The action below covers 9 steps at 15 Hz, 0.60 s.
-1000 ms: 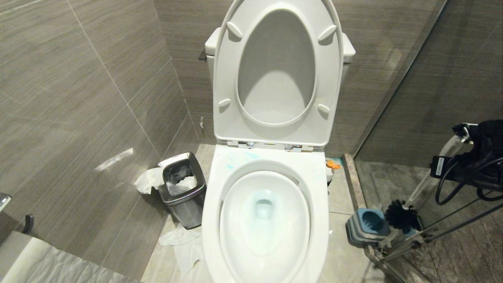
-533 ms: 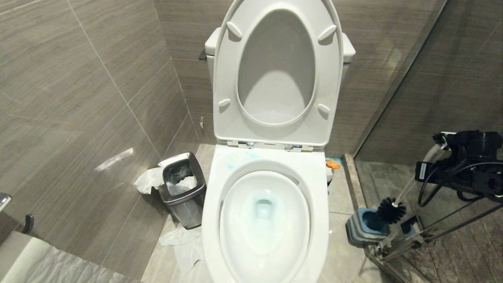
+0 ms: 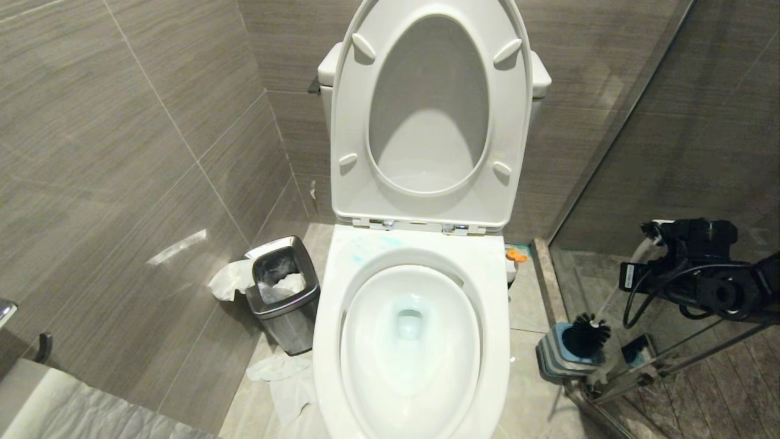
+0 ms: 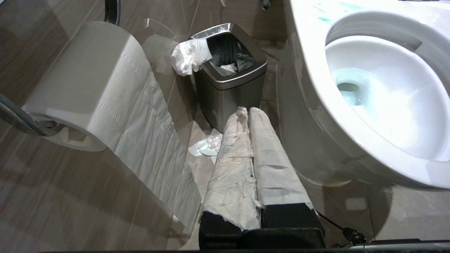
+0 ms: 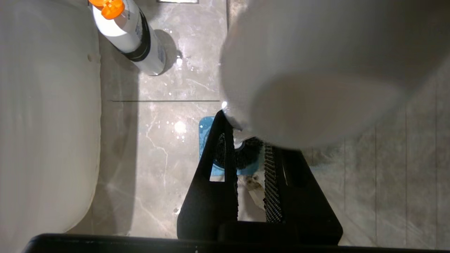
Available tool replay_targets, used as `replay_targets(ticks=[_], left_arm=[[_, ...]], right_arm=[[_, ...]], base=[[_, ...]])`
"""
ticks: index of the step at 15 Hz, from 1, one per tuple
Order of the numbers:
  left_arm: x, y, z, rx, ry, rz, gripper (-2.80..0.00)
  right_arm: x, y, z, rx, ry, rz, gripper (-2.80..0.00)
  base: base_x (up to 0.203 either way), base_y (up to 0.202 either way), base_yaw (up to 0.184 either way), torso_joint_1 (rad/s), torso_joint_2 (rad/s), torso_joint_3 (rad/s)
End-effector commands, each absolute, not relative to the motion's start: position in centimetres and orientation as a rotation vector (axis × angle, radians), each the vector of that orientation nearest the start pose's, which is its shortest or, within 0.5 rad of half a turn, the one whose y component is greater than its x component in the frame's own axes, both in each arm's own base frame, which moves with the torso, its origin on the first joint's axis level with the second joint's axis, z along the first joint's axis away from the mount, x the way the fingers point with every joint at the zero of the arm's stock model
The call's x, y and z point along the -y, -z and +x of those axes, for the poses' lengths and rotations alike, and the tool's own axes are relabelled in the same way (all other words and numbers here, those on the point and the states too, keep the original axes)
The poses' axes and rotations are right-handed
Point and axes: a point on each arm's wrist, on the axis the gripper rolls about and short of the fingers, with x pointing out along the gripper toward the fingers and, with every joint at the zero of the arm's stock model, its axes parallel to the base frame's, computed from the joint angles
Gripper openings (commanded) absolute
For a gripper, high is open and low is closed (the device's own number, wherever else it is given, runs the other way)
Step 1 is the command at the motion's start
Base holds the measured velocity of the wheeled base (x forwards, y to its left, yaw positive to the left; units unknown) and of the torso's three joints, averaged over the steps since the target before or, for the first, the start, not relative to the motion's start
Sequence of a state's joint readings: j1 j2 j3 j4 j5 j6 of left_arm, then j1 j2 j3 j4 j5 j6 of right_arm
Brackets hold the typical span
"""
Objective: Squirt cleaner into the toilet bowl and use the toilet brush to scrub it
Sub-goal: Put the toilet brush back
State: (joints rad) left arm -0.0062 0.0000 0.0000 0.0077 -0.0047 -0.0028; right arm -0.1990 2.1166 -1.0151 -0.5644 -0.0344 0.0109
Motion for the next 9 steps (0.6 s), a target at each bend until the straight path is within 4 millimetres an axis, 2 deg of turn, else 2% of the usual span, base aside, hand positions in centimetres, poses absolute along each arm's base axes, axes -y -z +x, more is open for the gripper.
replay_targets(ticks=[1,9], left_arm=[[0.0,-7.5,-2.3,-0.008,0.011,-0.003,-2.8],[0.0,-7.4,-2.3,-0.009,0.012,-0.003,-2.8]], right_arm=[[7.5,-6.5,38.6,-0.565,0.224,0.054,-2.8],[7.3,-4.5,38.2,-0.582,0.217,0.046,-2.8]], base=[[0.0,0.0,0.0,0.0,0.0,0.0],[0.0,0.0,0.0,0.0,0.0,0.0]])
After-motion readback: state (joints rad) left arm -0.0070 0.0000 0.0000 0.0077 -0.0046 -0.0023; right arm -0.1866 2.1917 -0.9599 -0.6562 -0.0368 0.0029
